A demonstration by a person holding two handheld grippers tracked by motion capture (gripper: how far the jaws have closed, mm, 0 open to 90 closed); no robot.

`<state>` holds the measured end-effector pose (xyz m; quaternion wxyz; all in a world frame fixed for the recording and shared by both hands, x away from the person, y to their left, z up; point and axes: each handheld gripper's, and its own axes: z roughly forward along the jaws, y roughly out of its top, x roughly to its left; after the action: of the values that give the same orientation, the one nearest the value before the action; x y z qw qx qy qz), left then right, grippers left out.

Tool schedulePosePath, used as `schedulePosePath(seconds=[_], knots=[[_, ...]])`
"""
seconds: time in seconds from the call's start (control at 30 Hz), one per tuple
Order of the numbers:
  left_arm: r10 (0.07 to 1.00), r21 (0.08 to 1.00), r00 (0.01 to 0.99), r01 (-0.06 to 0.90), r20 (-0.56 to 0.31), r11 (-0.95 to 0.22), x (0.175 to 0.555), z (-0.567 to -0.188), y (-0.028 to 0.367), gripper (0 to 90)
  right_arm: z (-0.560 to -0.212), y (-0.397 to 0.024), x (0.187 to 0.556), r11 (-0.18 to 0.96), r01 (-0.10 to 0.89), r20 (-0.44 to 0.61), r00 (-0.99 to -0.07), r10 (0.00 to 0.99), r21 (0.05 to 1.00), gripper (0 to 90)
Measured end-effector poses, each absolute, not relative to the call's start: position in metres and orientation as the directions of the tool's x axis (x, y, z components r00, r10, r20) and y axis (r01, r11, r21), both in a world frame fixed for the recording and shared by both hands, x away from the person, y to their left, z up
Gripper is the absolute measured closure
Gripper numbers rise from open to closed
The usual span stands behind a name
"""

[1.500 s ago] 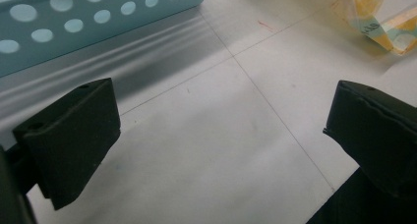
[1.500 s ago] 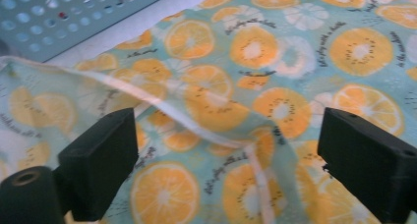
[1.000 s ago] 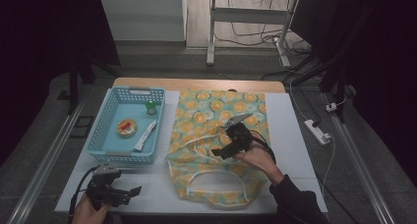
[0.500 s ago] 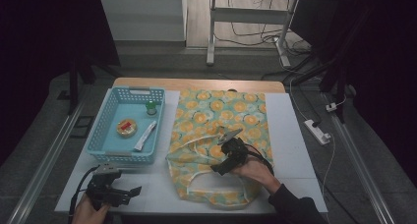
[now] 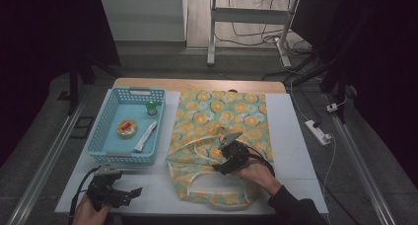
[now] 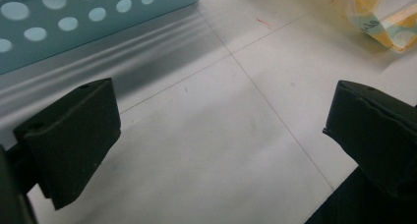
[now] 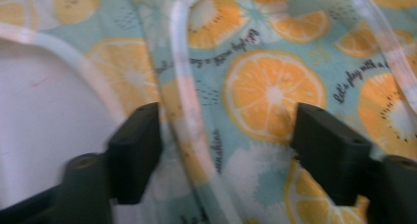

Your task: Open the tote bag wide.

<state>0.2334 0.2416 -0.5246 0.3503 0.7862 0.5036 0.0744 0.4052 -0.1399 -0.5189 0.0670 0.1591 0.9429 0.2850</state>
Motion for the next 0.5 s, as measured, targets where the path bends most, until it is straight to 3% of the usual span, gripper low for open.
schedulePosePath(seconds=[0.37,0.5], knots=[[0.842,0.624,0.486,0.739,-0.234,-0.253,0.2335,-0.5246,0.2412,0.5,-0.5143,-0.1392,0.4012,0.8,0.233,-0.012,-0.958,0.288,0.552,84.0],[0.841,0.624,0.487,0.74,-0.236,-0.253,0.2337,-0.5246,0.2415,0.5,-0.5139,-0.1401,0.4033,0.795,0.251,0.011,-0.956,0.294,0.553,89.4]])
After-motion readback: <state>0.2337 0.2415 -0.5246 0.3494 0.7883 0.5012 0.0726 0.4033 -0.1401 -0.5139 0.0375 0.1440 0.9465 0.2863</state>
